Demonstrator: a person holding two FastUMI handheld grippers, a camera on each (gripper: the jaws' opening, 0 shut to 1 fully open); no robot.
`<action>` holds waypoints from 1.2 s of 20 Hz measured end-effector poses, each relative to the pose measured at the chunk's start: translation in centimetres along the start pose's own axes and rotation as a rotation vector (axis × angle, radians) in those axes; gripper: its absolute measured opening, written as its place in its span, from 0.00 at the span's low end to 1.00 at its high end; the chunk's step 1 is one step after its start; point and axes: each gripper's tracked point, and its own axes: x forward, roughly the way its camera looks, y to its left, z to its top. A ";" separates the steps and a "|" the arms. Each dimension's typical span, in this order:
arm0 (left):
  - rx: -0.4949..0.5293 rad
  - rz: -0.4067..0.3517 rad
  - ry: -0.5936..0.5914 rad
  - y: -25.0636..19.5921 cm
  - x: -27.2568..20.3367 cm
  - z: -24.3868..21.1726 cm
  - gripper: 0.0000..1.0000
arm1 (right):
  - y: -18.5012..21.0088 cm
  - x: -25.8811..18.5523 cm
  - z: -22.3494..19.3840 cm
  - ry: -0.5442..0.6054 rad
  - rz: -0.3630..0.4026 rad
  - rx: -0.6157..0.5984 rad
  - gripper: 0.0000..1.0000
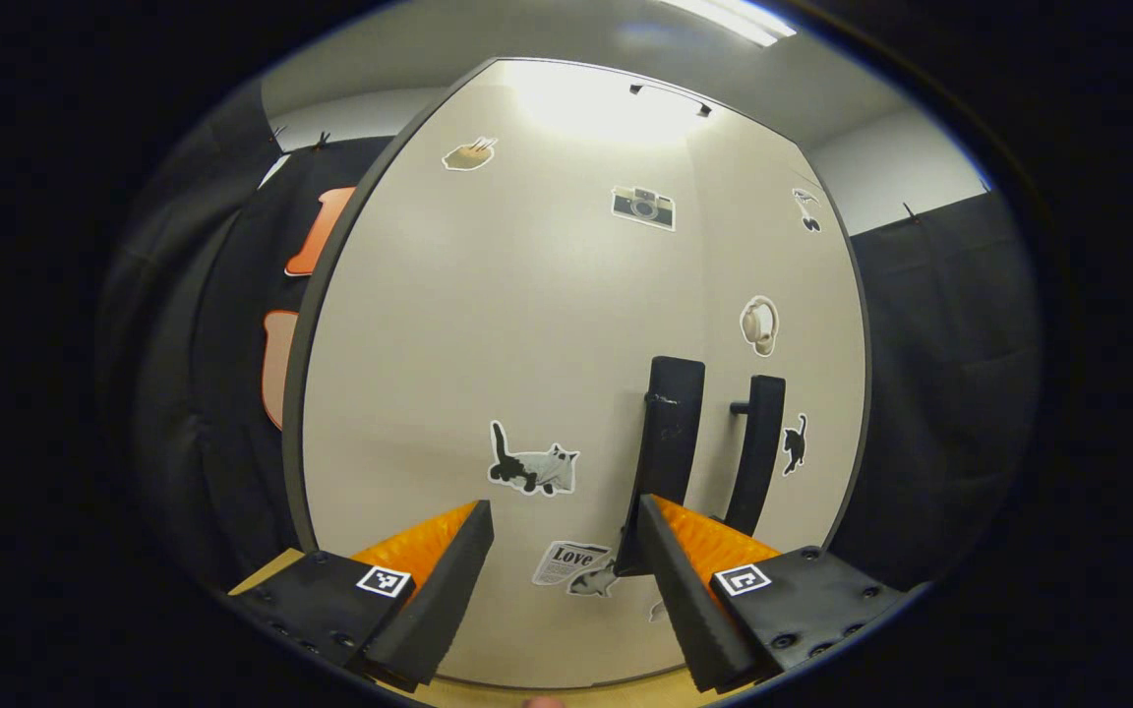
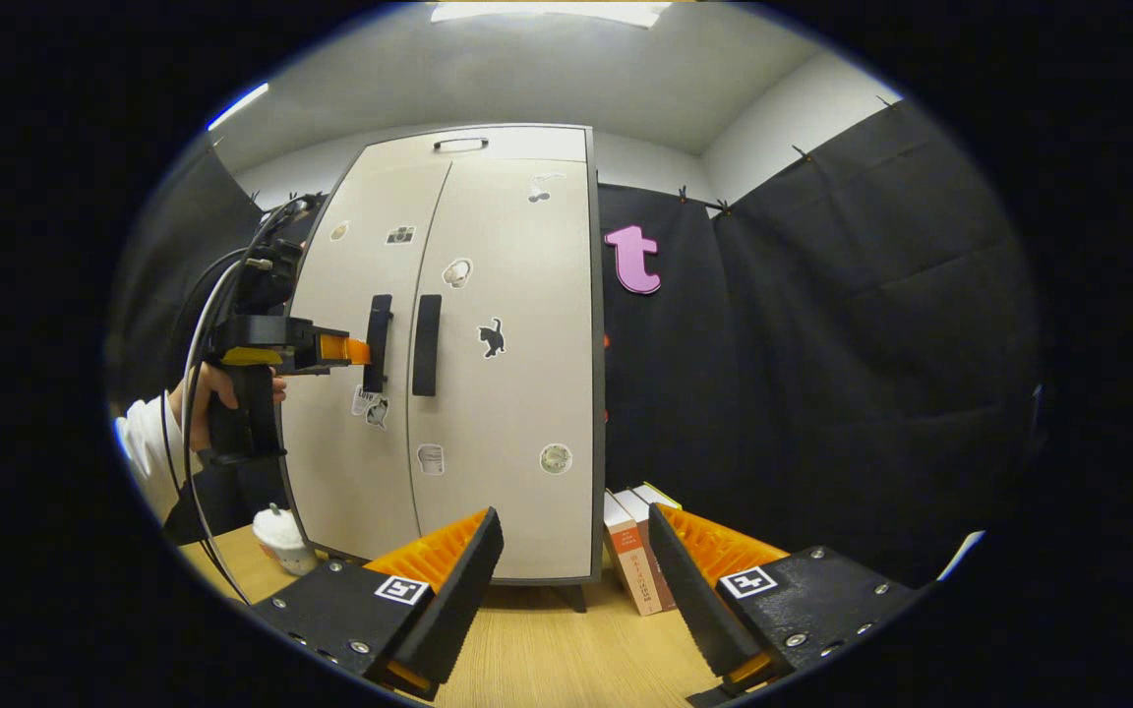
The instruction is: Grab one shoe with the right hand and put it into the shoe cabinet, grab the other shoe with the left hand and put it into the shoe cabinet; then close the right door with the right hand and the left door with the left hand.
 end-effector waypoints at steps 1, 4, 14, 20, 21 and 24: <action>0.003 0.000 0.000 0.0 0.0 0.0 0.96 | -0.1 0.1 0.0 0.000 -0.003 -0.001 0.92; -0.002 0.002 -0.003 0.1 0.0 0.0 0.96 | -0.1 0.0 -0.1 0.000 -0.008 0.000 0.92; 0.017 0.017 -0.089 0.6 -2.0 1.6 0.96 | 2.1 0.2 -1.9 0.041 0.045 0.020 0.92; 0.101 0.080 -0.112 2.6 -4.1 1.6 0.96 | 3.8 0.2 -1.8 0.043 0.091 0.016 0.92; 0.103 0.089 -0.103 2.8 -4.4 1.2 0.96 | 4.0 0.1 -1.7 0.039 0.097 0.018 0.92; 0.075 0.094 -0.057 2.4 -5.8 -0.1 0.96 | 4.8 -0.2 -1.5 0.033 0.118 0.023 0.92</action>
